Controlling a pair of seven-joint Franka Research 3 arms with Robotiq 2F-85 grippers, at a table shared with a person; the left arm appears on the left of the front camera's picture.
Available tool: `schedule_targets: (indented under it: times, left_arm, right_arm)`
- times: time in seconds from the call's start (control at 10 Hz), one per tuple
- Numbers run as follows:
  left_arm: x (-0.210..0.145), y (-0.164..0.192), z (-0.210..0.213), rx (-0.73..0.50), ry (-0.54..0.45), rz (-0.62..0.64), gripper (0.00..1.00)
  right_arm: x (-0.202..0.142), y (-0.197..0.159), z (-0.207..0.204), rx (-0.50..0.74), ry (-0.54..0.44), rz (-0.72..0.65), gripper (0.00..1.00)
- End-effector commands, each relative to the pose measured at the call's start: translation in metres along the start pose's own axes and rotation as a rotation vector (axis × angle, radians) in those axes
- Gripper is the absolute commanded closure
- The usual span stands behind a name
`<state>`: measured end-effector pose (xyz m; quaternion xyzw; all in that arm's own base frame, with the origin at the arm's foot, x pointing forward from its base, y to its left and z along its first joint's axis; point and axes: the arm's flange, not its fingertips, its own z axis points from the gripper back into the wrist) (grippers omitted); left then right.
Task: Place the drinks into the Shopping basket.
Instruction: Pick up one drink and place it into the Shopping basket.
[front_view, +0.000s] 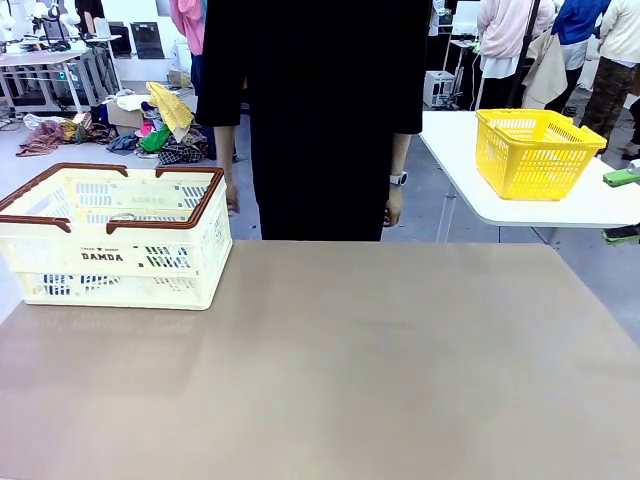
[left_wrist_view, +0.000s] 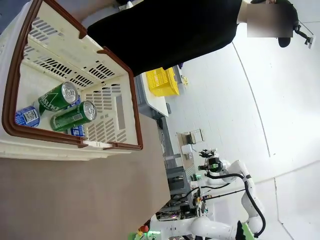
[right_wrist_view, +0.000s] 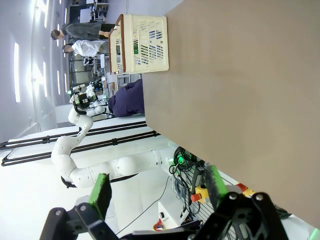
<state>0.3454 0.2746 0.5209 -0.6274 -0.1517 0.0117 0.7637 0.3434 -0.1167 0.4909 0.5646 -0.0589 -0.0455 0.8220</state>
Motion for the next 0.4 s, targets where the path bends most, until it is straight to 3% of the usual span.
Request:
schedule_targets:
  times: [0.0, 0.3]
  left_arm:
    - [-0.0045, -0.0032, -0.0013, -0.001, 0.005, 0.013, 0.0]
    - [-0.0045, -0.0032, -0.0013, -0.001, 0.005, 0.013, 0.0]
  right_arm:
    - [-0.0017, 0.0022, 0.0018, -0.013, 0.014, -0.006, 0.0]
    - [-0.0017, 0.0022, 0.0018, -0.013, 0.014, -0.006, 0.0]
